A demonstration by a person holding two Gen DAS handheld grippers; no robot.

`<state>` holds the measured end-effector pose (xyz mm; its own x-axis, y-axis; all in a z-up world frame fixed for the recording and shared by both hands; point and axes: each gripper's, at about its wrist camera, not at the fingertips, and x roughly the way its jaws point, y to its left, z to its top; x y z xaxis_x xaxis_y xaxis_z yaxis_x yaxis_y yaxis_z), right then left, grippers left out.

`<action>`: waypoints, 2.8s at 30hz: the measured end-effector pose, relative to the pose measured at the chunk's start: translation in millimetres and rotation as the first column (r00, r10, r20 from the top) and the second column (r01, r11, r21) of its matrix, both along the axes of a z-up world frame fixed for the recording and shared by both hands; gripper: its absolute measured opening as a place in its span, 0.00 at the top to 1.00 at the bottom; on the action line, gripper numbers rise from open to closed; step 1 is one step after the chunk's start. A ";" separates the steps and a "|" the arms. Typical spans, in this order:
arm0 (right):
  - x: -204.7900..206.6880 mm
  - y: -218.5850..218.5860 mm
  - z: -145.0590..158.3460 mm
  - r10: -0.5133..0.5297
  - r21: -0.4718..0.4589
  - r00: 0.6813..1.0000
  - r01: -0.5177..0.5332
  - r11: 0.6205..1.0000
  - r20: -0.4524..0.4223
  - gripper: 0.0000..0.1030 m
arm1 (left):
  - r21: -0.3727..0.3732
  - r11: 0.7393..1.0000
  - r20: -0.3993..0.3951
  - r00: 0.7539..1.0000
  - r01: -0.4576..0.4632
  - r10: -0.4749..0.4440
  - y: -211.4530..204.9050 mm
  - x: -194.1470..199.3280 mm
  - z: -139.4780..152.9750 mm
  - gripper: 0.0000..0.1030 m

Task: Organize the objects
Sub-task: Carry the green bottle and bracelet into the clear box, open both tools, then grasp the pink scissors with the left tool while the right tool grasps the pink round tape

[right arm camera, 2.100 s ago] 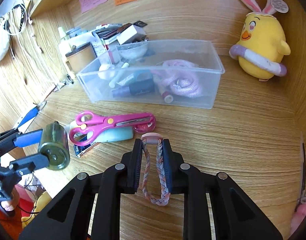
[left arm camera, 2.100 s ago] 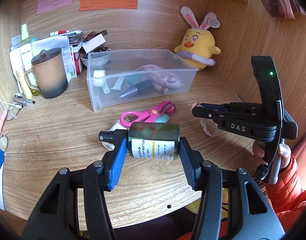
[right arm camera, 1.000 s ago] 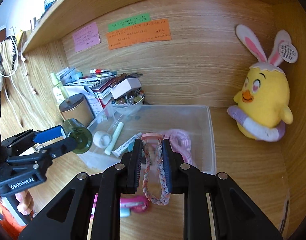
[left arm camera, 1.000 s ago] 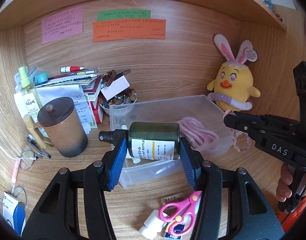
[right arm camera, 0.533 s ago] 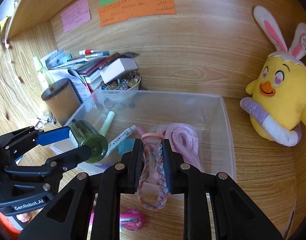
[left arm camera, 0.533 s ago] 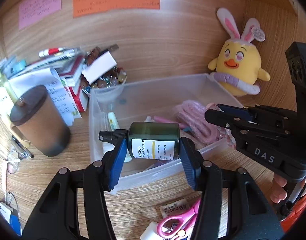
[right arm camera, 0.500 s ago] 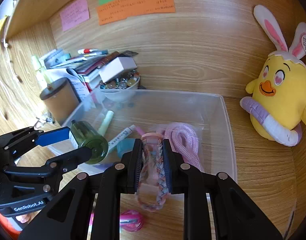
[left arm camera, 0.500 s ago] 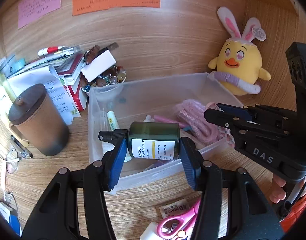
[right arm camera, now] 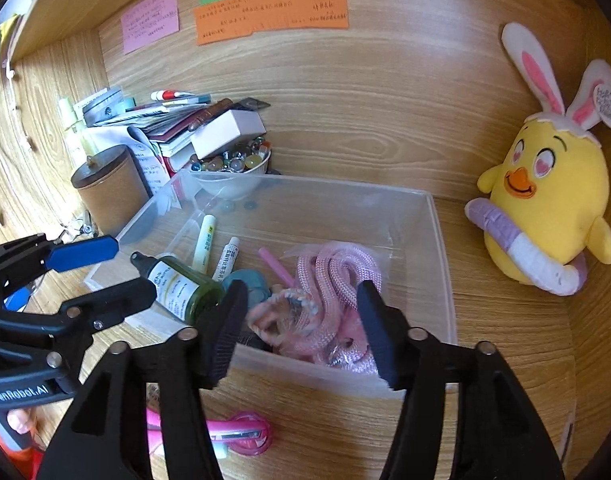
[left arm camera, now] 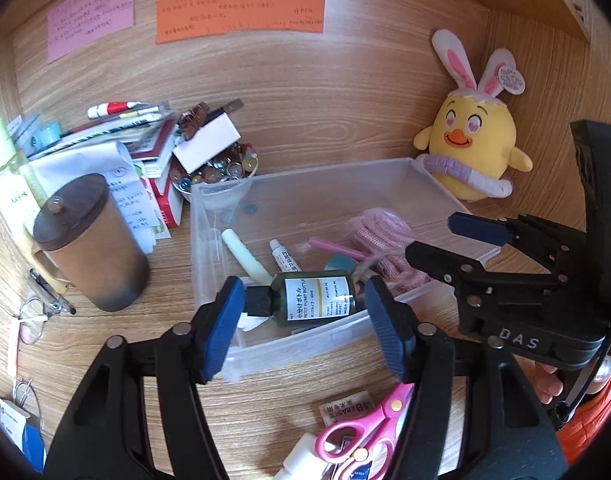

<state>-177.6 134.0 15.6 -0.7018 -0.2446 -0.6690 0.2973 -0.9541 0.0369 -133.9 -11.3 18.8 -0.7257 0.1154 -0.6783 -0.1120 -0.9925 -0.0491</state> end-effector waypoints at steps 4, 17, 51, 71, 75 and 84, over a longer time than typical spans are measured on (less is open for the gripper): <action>18.0 1.7 7.7 0.005 0.010 0.999 -0.004 1.000 -0.032 0.37 | -0.012 1.000 -0.018 1.000 0.008 -0.008 -4.0 16.2 6.5 0.32; 76.8 1.2 6.0 0.063 -0.012 0.997 -0.063 0.998 -0.045 0.27 | -0.083 0.996 0.065 0.997 0.044 -0.039 -14.0 70.8 -21.2 0.26; 57.4 8.3 -65.3 0.118 -0.004 0.968 -0.120 0.993 0.222 0.48 | -0.125 0.972 0.116 0.976 0.198 -0.184 27.3 62.0 -73.4 0.61; 37.1 -19.9 -59.4 0.138 0.017 0.971 -0.144 0.989 0.197 0.51 | 0.003 0.971 0.113 0.965 0.237 -0.236 16.1 64.6 -61.0 0.87; 37.0 -25.3 -59.1 0.145 0.031 0.972 -0.153 0.988 0.184 0.52 | -0.009 0.968 0.135 0.960 0.250 -0.247 24.0 59.1 -70.4 0.87; 29.8 -26.6 -59.2 0.139 0.013 0.972 -0.144 0.989 0.187 0.69 | -0.032 0.975 0.090 0.972 0.222 -0.218 23.8 68.4 -64.9 0.92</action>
